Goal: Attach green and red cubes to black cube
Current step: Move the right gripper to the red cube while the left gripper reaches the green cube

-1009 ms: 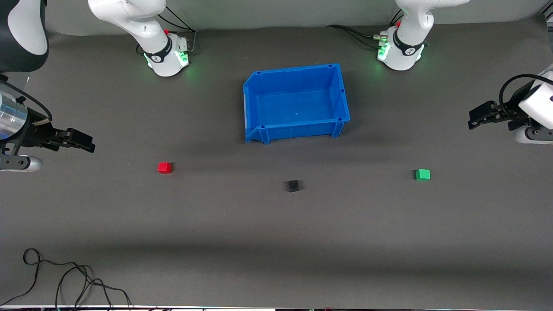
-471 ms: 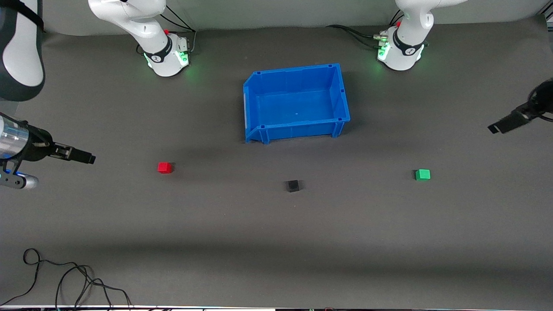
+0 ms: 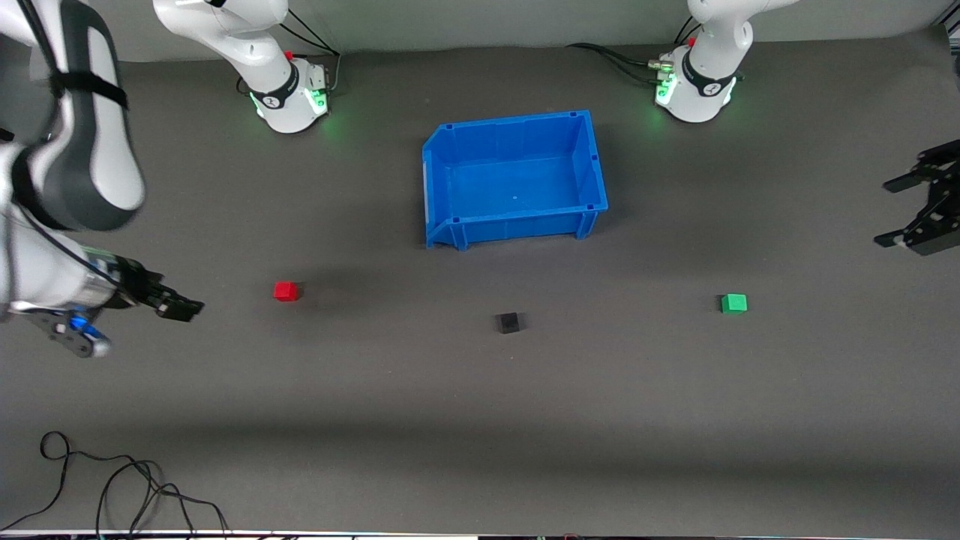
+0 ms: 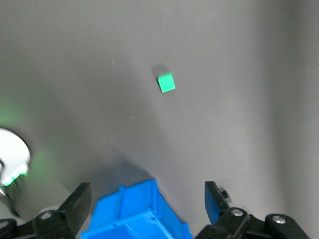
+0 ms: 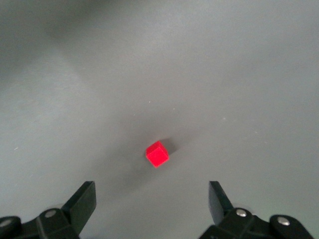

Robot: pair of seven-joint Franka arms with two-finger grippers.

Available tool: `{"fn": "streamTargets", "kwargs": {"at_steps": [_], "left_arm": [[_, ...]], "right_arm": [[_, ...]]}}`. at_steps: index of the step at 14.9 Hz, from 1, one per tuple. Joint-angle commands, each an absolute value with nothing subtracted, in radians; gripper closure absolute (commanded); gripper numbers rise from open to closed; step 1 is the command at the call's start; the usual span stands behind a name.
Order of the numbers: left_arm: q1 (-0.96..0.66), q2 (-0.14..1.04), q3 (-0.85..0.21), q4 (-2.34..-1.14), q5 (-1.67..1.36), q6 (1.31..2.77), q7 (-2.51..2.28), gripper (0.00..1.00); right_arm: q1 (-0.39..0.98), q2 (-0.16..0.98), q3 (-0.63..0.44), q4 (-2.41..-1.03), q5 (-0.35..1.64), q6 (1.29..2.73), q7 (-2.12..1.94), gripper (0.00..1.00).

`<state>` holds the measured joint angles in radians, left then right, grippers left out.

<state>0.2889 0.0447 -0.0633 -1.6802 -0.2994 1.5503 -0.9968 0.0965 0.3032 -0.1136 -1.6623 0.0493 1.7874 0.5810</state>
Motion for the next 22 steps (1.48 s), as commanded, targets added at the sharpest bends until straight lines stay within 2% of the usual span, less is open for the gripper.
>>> {"fn": "streamTargets", "kwargs": {"at_steps": [1,4,8,10,14,20,22], "left_arm": [[0.33,0.029,-0.075,-1.813,-0.376,1.64,-1.051,0.0],[0.367,0.031,-0.075,-1.948,-0.48,1.777,-1.049,0.0],[0.364,0.08,-0.075,-2.098,-0.572,2.011,-1.035,0.0],[0.356,0.142,-0.077,-2.099,-0.598,2.063,-1.028,0.0],[0.341,0.251,-0.086,-2.102,-0.603,2.173,-0.958,0.0],[0.293,0.363,-0.087,-2.138,-0.604,2.318,-0.861,0.0],[0.282,0.394,-0.089,-2.143,-0.604,2.348,-0.857,0.0]], "right_arm": [[0.109,0.304,-0.114,-1.765,0.04,1.847,0.522,0.0],[0.147,0.35,-0.115,-1.79,0.015,1.893,0.387,0.0],[0.198,0.281,-0.118,-2.009,-0.025,2.138,0.296,0.0],[0.19,0.293,-0.123,-2.046,-0.018,2.16,0.154,0.0],[0.187,0.33,-0.129,-2.186,0.061,2.416,0.136,0.0],[0.19,0.385,-0.127,-2.181,0.12,2.457,0.141,0.02],[0.202,0.432,-0.127,-2.181,0.123,2.509,0.143,0.07]]}}
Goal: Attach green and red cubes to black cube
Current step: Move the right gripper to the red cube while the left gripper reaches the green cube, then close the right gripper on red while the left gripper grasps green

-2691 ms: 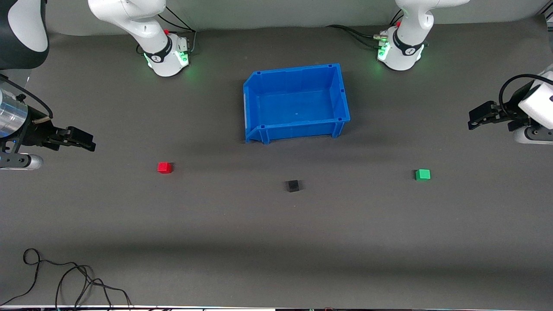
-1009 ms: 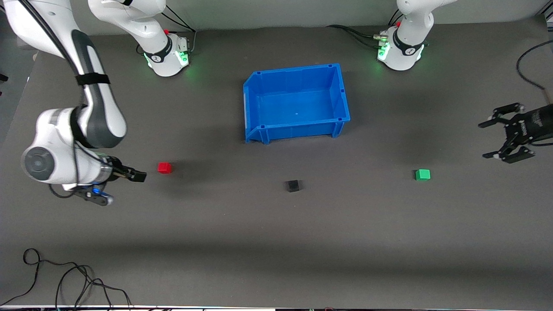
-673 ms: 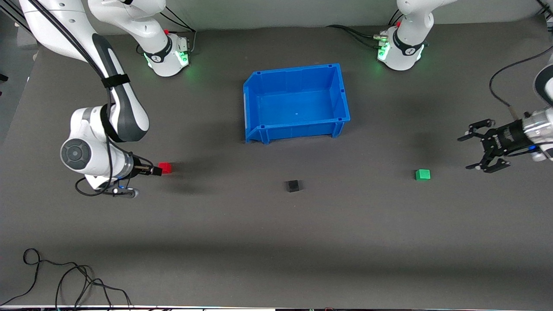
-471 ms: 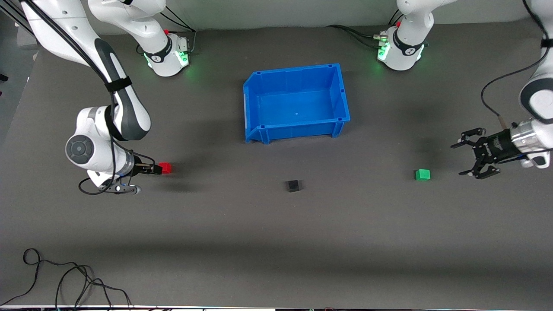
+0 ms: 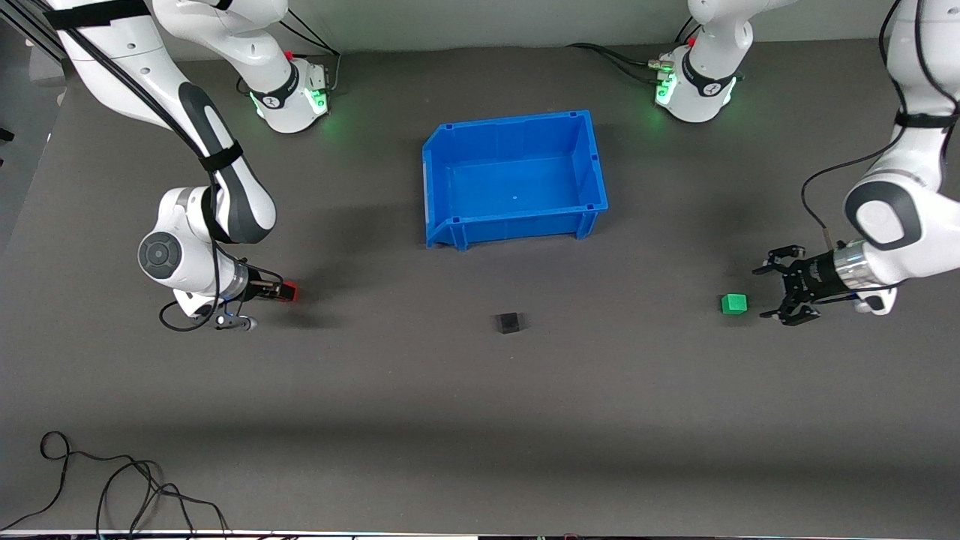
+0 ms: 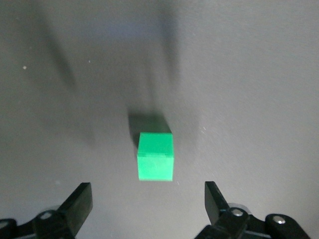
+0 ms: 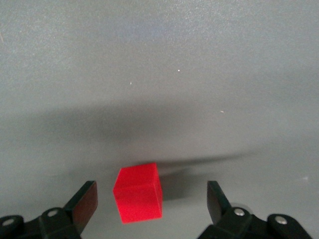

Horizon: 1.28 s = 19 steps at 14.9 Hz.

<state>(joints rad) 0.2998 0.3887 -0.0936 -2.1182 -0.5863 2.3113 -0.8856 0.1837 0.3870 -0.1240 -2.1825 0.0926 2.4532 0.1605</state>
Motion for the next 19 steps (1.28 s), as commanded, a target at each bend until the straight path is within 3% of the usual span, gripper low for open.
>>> {"fn": "streamTargets", "kwargs": {"at_steps": [1,4,8,9,12,13,16,19], "left_arm": [[0.269,0.408,-0.089,-2.143,-0.604,2.367,-0.857,0.0],[0.255,0.433,-0.089,-2.148,-0.606,2.408,-0.857,0.0],[0.25,0.448,-0.091,-2.148,-0.606,2.427,-0.857,0.0],[0.25,0.451,-0.091,-2.148,-0.606,2.43,-0.857,0.09],[0.25,0.456,-0.091,-2.146,-0.606,2.433,-0.857,0.58],[0.25,0.456,-0.091,-2.145,-0.606,2.433,-0.857,0.69],[0.244,0.445,-0.091,-2.125,-0.604,2.427,-0.876,0.7],[0.181,0.443,-0.091,-2.051,-0.604,2.405,-1.013,0.72]], "right_arm": [[0.206,0.454,-0.127,-2.175,0.123,2.522,0.141,0.15],[0.209,0.459,-0.127,-2.171,0.123,2.52,0.143,0.24],[0.21,0.463,-0.126,-2.169,0.123,2.52,0.143,0.63],[0.21,0.462,-0.126,-2.168,0.123,2.517,0.143,0.67],[0.209,0.454,-0.126,-2.139,0.123,2.496,0.172,0.74],[0.212,0.445,-0.124,-2.111,0.124,2.458,0.226,0.76],[0.236,0.449,-0.123,-1.933,0.123,2.236,0.449,0.78],[0.239,0.466,-0.121,-1.83,0.135,2.177,0.639,0.8]]}}
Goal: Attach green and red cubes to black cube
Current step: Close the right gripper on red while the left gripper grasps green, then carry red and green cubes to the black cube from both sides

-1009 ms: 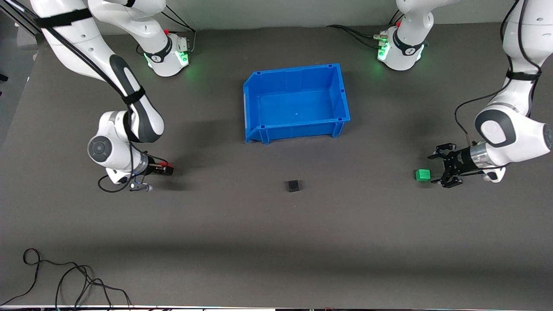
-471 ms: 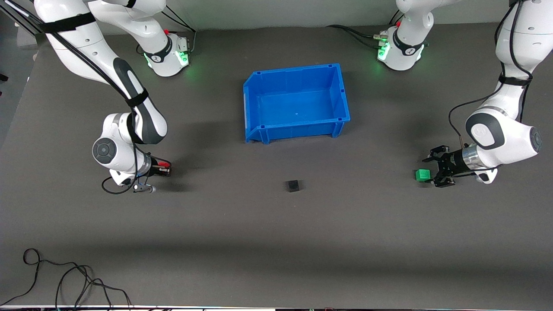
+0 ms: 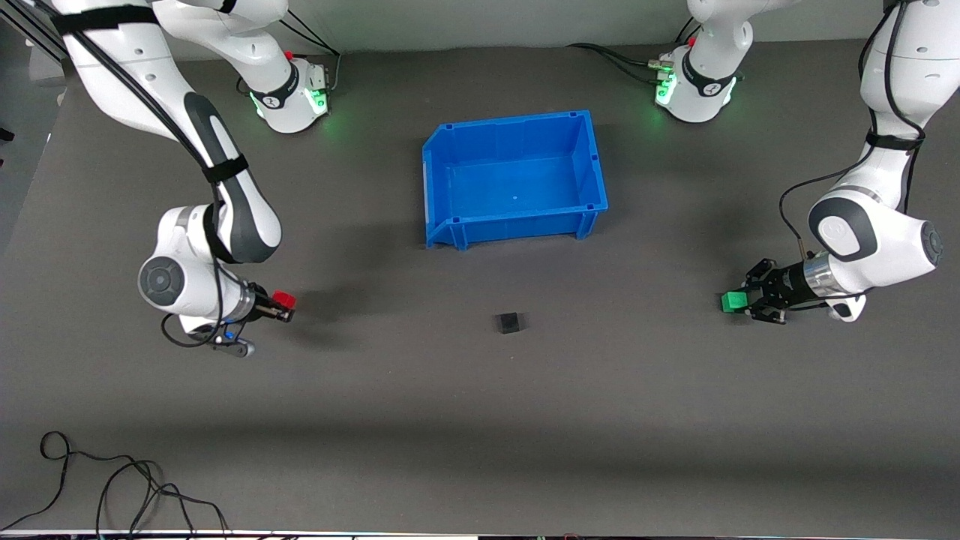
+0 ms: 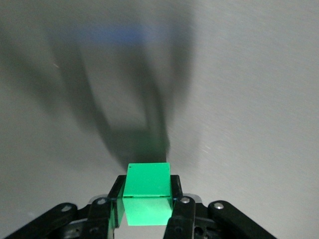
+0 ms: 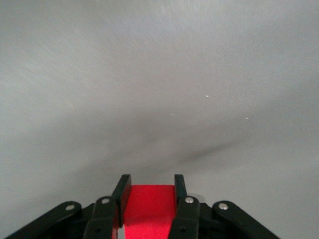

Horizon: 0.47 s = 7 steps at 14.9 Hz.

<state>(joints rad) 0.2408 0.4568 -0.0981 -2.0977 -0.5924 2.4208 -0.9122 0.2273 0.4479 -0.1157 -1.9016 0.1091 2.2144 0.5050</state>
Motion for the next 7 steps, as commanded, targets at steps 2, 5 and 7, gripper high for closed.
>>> {"fn": "streamTargets", "kwargs": {"at_steps": [2,5,7], "left_arm": [[0.123,0.445,-0.091,-1.994,-0.604,2.404,-1.133,0.74],[0.043,0.449,-0.091,-1.948,-0.603,2.405,-1.227,0.74],[-0.023,0.456,-0.091,-1.924,-0.604,2.427,-1.275,0.74]], "right_arm": [[0.274,0.533,-0.118,-1.725,0.172,2.174,0.838,0.8],[0.382,0.621,-0.118,-1.6,0.202,2.166,1.126,0.8],[0.419,0.684,-0.118,-1.513,0.202,2.164,1.268,0.82]]}}
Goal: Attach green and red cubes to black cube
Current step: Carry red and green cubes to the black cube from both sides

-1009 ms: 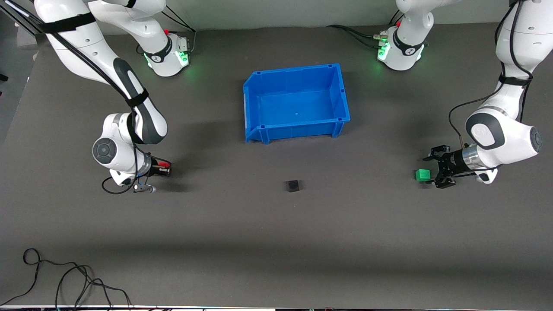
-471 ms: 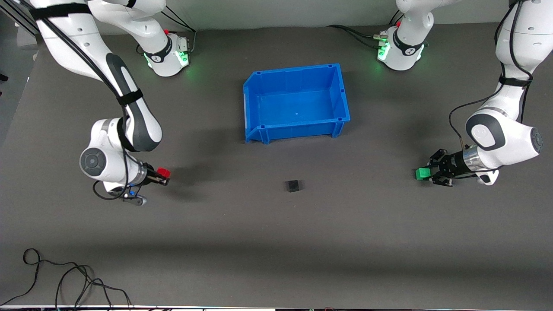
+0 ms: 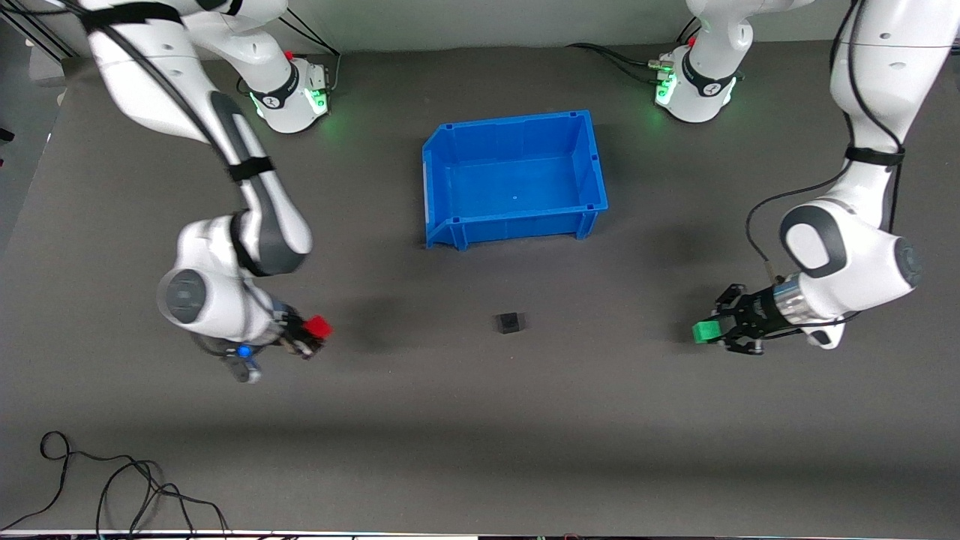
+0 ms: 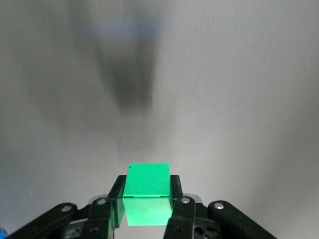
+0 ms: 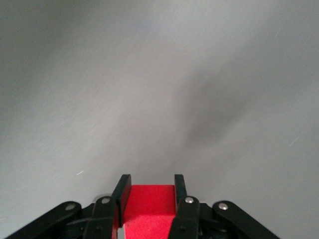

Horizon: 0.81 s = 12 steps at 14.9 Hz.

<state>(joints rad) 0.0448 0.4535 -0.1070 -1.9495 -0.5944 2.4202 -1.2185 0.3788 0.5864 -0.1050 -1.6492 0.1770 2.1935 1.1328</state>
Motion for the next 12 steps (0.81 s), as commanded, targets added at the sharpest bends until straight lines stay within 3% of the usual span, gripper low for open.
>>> {"fn": "streamTargets", "kwargs": {"at_steps": [1,4,8,12], "left_arm": [[-0.059,0.46,-0.091,-1.911,-0.604,2.434,-1.291,0.74],[-0.154,0.495,-0.091,-1.881,-0.606,2.486,-1.347,0.74],[-0.3,0.555,-0.091,-1.87,-0.606,2.631,-1.481,0.74],[-0.397,0.626,-0.091,-1.807,-0.604,2.661,-1.624,0.75]], "right_arm": [[0.419,0.713,-0.117,-1.475,0.207,2.149,1.299,0.82],[0.437,0.825,-0.091,-1.329,0.328,2.117,1.44,0.83],[0.528,0.948,-0.08,-1.194,0.341,2.12,1.684,0.85],[0.552,1.051,-0.023,-1.056,0.341,2.132,1.86,0.86]]}}
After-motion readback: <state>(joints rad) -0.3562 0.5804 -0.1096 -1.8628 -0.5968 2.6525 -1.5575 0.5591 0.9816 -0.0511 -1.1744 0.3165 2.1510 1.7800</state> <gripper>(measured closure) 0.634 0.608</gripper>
